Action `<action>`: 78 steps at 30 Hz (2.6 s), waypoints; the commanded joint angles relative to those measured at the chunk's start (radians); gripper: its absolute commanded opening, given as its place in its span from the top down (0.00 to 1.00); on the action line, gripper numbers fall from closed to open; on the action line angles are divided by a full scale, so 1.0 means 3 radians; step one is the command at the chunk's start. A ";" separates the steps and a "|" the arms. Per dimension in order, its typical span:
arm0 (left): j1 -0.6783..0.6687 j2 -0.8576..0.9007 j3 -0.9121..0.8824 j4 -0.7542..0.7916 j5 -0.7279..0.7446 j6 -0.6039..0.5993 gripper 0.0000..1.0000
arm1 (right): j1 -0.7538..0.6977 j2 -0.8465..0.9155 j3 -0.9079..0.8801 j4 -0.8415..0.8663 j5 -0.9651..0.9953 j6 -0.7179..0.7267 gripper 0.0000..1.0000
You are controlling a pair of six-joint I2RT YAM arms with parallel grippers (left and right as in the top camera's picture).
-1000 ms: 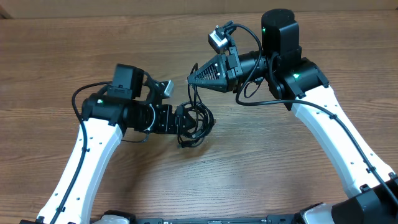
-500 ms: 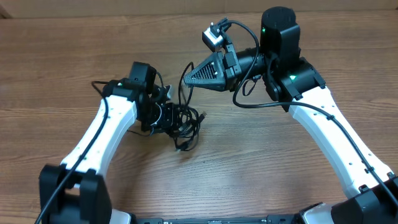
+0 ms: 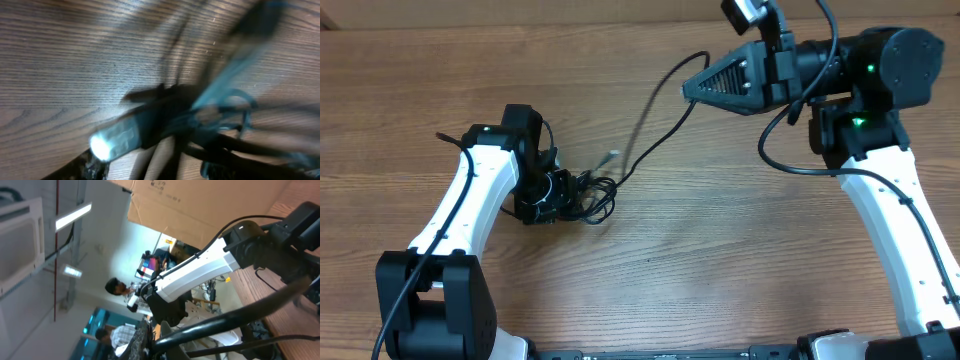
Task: Untangle cables
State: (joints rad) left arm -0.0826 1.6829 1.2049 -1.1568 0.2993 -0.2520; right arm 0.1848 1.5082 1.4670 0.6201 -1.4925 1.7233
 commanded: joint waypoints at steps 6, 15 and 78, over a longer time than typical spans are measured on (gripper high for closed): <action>0.0019 0.0011 0.0441 -0.0261 0.0778 0.0669 0.27 | -0.0165 -0.0048 0.0089 -0.0014 -0.0011 0.0058 0.96; 0.0009 -0.0281 0.1474 -0.0768 0.1077 0.0665 0.27 | 0.0088 -0.0033 0.0088 -0.2234 0.1001 -0.1541 0.96; -0.0505 -0.0389 0.3361 0.2032 0.1530 -0.2098 0.96 | 0.0902 -0.0047 0.0088 -0.4990 0.2511 -0.4199 0.00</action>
State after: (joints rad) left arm -0.2424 1.5654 2.2086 -0.3534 0.9054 -1.0241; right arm 0.4747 1.5101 1.4841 -0.8848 -0.6109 0.5186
